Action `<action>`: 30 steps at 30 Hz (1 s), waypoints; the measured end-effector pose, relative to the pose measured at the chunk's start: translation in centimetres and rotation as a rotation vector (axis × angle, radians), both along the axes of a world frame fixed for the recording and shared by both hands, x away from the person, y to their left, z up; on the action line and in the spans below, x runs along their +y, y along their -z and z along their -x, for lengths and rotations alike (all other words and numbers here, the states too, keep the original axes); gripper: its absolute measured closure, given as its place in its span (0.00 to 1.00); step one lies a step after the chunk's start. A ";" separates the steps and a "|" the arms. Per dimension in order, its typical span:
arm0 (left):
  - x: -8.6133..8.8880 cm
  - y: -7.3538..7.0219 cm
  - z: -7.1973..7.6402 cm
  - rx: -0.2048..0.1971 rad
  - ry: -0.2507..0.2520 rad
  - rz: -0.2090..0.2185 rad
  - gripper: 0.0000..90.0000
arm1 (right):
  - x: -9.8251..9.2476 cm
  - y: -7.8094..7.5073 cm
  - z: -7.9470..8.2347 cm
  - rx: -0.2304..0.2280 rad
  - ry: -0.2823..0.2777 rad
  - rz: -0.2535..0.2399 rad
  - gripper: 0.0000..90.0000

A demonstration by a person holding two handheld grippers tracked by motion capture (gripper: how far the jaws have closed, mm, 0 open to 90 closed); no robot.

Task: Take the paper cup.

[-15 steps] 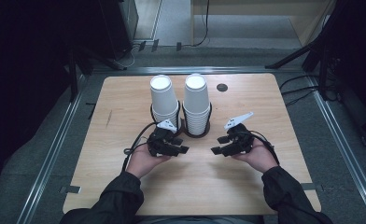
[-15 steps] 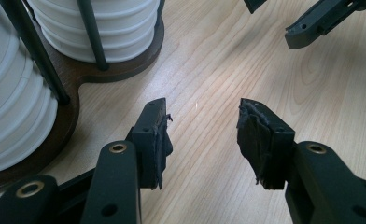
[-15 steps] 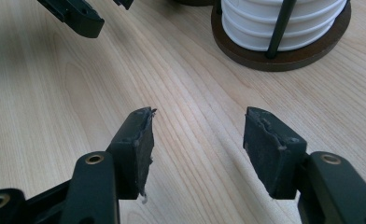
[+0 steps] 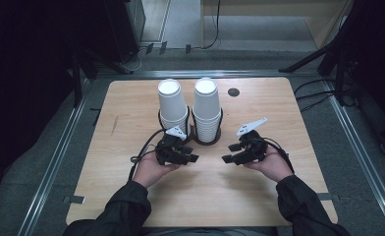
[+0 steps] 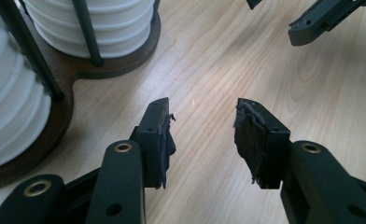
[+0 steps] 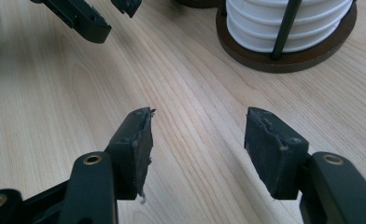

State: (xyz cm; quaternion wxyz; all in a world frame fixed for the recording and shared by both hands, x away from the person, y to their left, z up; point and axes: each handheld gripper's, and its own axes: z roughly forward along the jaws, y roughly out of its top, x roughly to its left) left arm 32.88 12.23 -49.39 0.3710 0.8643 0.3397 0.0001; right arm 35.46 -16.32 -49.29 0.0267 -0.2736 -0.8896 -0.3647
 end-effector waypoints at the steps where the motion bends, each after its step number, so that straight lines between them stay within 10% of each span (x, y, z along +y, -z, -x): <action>1: 0.0 0.0 0.0 0.002 -0.001 -0.002 0.63 | 0.0 0.0 0.0 -0.001 -0.001 0.000 0.47; 30: 0.1 -1.0 -0.3 -0.024 -0.014 0.035 0.84 | -0.4 0.2 0.7 0.021 0.021 -0.026 0.53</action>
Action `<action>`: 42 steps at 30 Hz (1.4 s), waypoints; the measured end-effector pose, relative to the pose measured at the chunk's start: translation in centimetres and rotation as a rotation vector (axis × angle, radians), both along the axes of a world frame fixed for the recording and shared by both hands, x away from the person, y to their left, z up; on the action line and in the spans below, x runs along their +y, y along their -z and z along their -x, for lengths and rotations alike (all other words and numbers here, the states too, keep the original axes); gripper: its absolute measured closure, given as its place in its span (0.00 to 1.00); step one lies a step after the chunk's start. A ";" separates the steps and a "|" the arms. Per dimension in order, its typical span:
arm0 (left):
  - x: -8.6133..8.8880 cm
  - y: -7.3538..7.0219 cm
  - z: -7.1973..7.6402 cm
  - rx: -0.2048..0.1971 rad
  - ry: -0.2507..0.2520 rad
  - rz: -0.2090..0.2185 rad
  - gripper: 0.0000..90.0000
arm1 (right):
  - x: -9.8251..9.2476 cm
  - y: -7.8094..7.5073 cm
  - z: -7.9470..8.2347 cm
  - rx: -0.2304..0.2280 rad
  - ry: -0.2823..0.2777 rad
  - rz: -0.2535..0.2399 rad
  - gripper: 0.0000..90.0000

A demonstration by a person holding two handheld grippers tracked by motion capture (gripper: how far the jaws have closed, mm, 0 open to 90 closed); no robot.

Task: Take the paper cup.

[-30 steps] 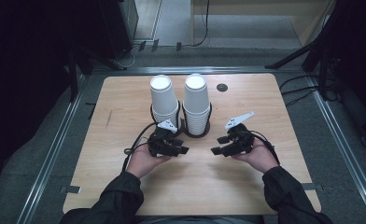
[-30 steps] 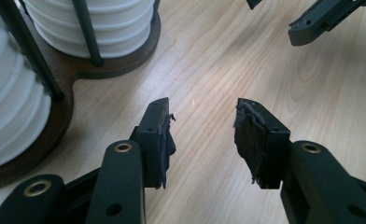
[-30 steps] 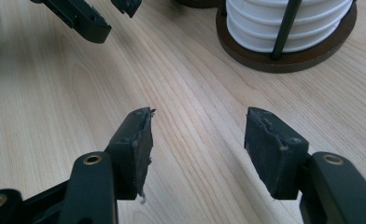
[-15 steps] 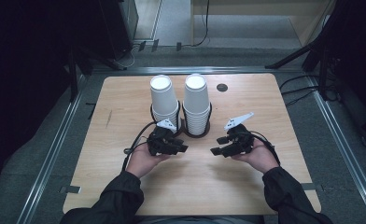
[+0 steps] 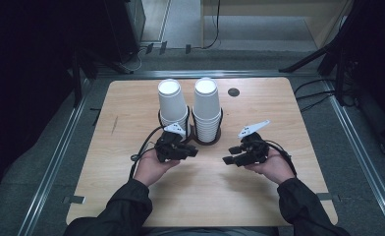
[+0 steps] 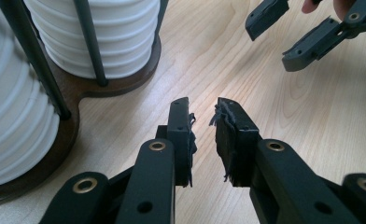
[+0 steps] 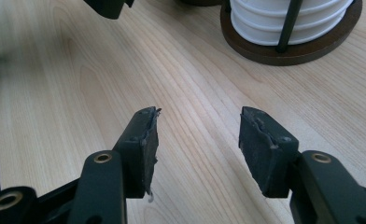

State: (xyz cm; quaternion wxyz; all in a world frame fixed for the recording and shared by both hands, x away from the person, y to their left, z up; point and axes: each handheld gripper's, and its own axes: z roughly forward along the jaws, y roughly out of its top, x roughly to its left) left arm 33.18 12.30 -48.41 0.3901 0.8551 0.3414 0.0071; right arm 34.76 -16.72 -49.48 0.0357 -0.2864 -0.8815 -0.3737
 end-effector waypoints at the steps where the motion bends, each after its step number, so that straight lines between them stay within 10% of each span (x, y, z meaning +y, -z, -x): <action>1: 0.0 0.0 0.0 0.000 0.005 0.001 0.84 | 0.0 0.0 0.0 -0.006 -0.002 0.002 0.52; 10: -0.4 -0.2 -0.3 0.042 -0.027 0.012 0.86 | 0.3 -0.2 0.0 0.030 0.004 0.036 0.53; 16: -1.0 -0.9 -0.3 -0.006 -0.048 0.014 0.93 | 0.2 -1.1 -0.1 -0.005 0.008 0.012 0.47; 42: -3.6 -4.8 -2.8 -0.120 -0.231 -0.001 0.99 | 0.8 -10.7 -5.8 -0.120 0.011 0.014 0.33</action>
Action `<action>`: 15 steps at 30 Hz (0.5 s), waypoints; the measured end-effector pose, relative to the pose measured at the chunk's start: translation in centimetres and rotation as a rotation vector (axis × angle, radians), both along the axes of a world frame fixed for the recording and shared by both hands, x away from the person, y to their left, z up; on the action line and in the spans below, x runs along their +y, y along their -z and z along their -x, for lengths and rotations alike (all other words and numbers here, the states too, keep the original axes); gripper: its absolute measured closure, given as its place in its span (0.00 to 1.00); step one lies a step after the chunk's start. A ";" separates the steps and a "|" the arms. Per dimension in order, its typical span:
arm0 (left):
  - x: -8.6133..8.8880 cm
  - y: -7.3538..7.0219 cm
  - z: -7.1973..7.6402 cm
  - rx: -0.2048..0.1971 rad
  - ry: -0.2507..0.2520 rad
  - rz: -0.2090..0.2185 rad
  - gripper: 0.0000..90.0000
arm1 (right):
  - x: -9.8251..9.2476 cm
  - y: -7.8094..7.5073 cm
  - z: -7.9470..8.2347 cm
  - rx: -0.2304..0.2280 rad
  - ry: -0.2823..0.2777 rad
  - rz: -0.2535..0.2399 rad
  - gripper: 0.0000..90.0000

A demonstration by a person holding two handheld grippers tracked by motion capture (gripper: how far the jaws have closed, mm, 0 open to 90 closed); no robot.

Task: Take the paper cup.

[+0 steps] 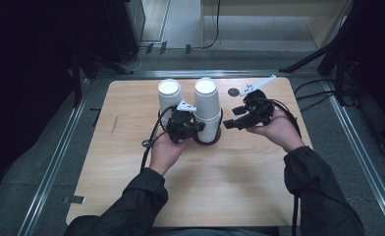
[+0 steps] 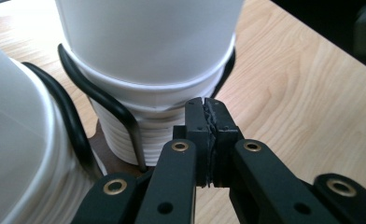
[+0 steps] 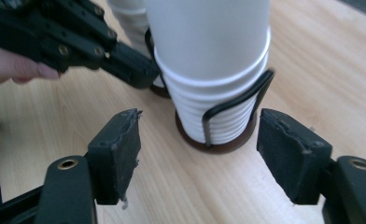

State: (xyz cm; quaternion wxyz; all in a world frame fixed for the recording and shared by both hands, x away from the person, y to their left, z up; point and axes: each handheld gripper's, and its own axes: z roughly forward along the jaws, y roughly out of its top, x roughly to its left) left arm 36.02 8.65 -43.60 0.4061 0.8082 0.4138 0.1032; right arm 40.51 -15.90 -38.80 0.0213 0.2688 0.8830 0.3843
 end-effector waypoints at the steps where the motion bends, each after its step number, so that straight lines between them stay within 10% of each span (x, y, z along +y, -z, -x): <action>1: 0.0 0.1 -0.1 -0.002 0.000 -0.005 0.99 | 0.1 -0.4 -0.2 0.006 0.002 0.002 0.33; 15: 0.1 0.1 0.0 -0.025 -0.002 0.017 0.98 | 4.1 -4.3 -2.9 -0.044 -0.057 0.071 0.24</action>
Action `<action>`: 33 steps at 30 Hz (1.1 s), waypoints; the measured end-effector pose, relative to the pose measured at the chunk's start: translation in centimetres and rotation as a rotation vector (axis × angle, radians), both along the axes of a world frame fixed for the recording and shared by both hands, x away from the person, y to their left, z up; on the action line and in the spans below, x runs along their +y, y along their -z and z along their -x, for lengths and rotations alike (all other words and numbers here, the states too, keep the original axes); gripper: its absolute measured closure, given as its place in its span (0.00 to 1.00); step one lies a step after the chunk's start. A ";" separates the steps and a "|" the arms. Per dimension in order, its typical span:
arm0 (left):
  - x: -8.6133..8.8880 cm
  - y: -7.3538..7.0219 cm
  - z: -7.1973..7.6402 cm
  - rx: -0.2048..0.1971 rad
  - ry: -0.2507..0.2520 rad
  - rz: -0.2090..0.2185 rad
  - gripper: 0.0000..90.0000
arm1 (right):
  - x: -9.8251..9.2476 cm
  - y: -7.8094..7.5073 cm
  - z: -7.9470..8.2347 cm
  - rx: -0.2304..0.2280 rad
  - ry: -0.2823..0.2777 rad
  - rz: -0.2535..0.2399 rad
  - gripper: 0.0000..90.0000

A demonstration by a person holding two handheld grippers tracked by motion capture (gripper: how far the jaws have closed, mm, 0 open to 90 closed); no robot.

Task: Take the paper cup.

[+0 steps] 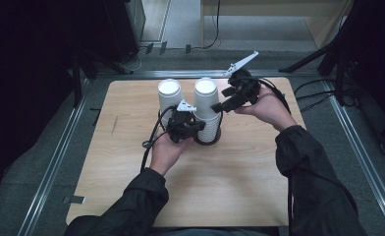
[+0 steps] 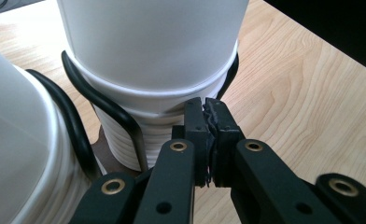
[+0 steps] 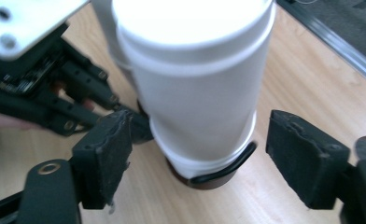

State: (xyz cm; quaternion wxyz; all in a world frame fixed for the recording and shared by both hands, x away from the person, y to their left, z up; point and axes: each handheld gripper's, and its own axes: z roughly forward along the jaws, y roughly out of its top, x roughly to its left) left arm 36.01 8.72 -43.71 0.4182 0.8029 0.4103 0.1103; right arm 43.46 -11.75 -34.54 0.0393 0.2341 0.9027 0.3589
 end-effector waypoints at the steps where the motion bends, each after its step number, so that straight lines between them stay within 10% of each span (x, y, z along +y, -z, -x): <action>1: 0.0 0.0 0.0 0.000 0.000 0.000 0.98 | 0.0 0.0 0.0 0.000 0.000 0.000 0.24; 16: 0.3 -0.1 0.0 0.002 0.002 -0.001 0.96 | 5.7 -1.5 -2.7 0.065 -0.020 0.155 0.15; 33: 0.3 -0.1 0.0 0.003 0.002 -0.002 0.95 | 7.7 -2.6 -2.4 -0.016 -0.046 0.265 0.27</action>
